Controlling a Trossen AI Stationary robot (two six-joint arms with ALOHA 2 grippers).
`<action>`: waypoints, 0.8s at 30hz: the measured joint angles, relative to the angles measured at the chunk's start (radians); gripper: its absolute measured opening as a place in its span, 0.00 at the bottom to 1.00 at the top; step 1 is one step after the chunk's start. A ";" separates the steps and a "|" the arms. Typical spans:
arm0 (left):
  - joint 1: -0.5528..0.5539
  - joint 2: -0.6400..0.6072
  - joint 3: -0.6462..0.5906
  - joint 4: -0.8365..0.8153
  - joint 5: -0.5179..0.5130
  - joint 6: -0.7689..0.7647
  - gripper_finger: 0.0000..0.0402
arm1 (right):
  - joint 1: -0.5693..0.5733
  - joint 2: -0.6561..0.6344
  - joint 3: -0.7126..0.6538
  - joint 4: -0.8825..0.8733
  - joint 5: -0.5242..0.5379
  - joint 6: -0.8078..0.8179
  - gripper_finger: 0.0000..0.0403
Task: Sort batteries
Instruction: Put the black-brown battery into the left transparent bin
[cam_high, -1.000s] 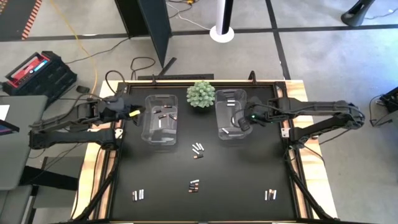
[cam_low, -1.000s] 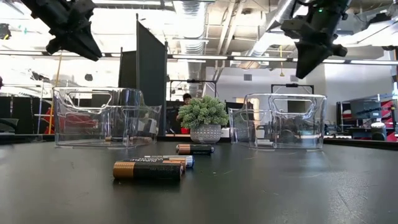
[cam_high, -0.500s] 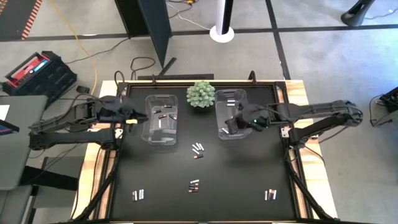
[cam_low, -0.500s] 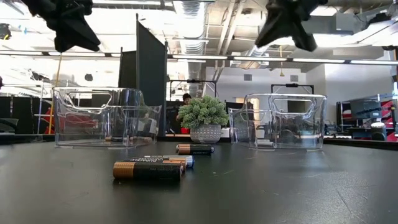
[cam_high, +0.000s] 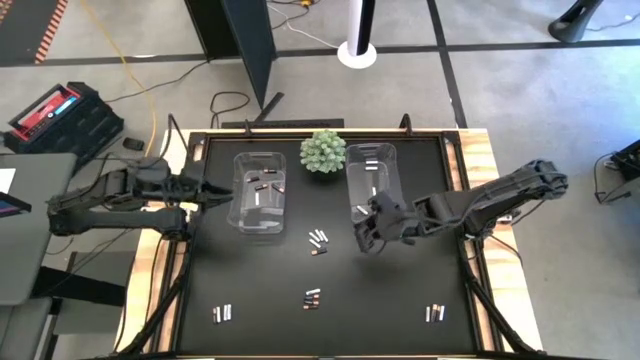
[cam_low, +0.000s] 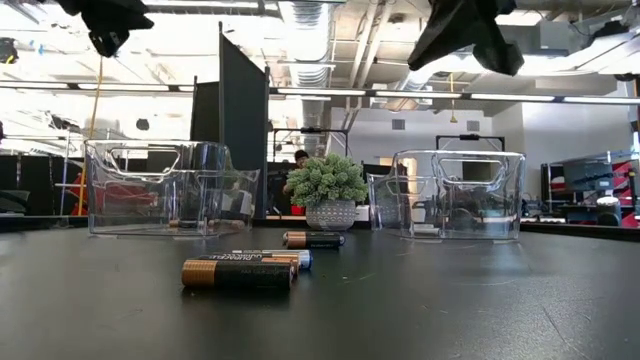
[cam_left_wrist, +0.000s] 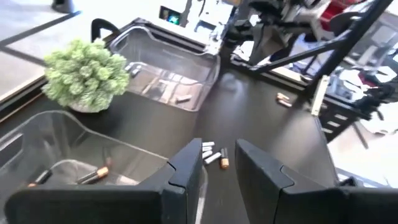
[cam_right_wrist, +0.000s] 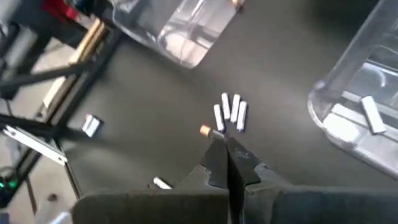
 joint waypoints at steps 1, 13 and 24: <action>-0.013 -0.004 0.000 0.002 -0.006 -0.003 0.23 | 0.007 0.016 0.017 -0.027 0.000 0.000 0.01; -0.204 0.038 -0.242 0.430 -0.106 -0.060 0.23 | 0.025 0.057 0.156 -0.334 -0.038 -0.060 0.01; -0.336 0.130 -0.251 0.510 -0.269 -0.063 0.23 | 0.112 0.063 0.165 -0.367 -0.095 -0.098 0.02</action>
